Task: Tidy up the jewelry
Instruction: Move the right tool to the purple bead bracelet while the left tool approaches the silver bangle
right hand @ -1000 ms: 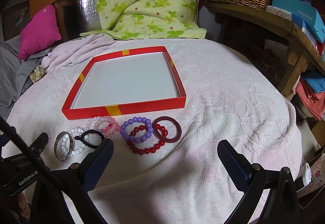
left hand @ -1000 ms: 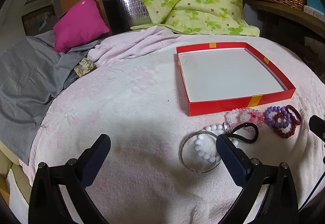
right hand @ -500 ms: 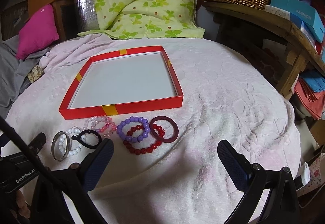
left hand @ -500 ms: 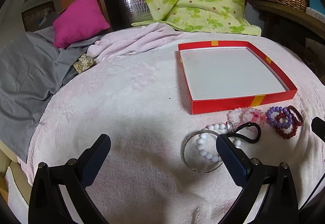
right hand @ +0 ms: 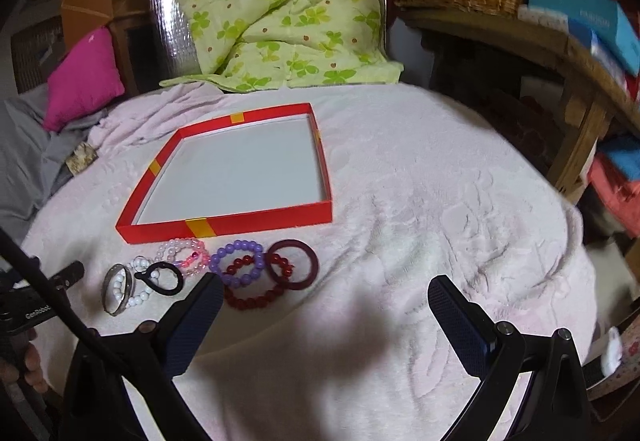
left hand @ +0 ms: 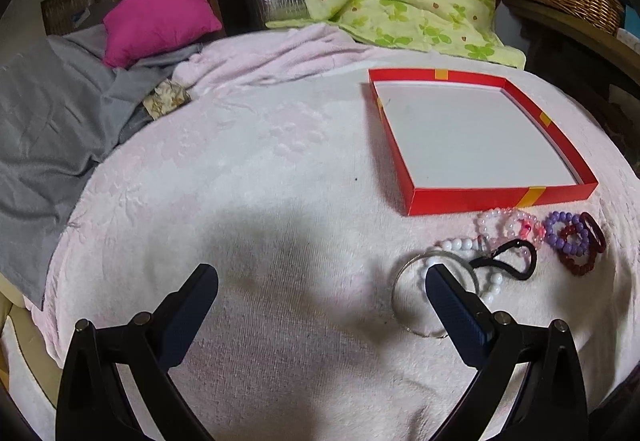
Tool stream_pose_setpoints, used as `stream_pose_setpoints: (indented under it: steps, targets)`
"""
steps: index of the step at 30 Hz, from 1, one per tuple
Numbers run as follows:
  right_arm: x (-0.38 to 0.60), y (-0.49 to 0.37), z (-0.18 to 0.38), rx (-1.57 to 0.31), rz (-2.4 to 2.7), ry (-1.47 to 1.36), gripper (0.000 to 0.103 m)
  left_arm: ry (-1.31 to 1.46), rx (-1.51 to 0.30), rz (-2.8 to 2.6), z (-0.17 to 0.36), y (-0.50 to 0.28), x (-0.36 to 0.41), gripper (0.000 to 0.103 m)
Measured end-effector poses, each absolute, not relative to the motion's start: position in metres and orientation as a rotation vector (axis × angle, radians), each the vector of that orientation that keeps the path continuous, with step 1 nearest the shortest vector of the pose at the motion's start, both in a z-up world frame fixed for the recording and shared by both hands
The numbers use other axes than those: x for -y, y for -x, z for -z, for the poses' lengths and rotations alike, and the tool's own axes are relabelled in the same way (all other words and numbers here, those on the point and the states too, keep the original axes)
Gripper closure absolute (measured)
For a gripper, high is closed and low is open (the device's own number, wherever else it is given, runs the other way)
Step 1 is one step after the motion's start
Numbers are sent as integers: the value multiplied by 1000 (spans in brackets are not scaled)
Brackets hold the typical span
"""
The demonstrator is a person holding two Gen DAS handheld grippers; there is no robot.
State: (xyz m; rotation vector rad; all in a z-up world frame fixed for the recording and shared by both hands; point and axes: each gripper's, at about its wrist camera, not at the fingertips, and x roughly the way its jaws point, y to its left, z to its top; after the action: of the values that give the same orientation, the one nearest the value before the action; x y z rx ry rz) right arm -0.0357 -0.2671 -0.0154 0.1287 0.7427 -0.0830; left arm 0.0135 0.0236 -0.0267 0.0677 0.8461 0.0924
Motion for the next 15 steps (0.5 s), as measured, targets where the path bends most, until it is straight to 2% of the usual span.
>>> stream_pose_setpoints:
  steps: [3,8,9,11,15]
  targets:
    - [288,34,21,-762,51,-206,1,-54,-873,-65,30,-16,-28,0]
    - [302,19,32,-804,-52,-301,28,-31,-905,-17,33,-19,-30,0]
    - [299,13,33,-816,-76,-301,30,-30,-907,-11,33,-19,-29,0]
    - [288,4,34,-832,-124,-286,43,-42,-904,9,33,-18,-26,0]
    - [263,-7,36,-850,-224,-257,52,-55,-901,43,34,-16,-21,2]
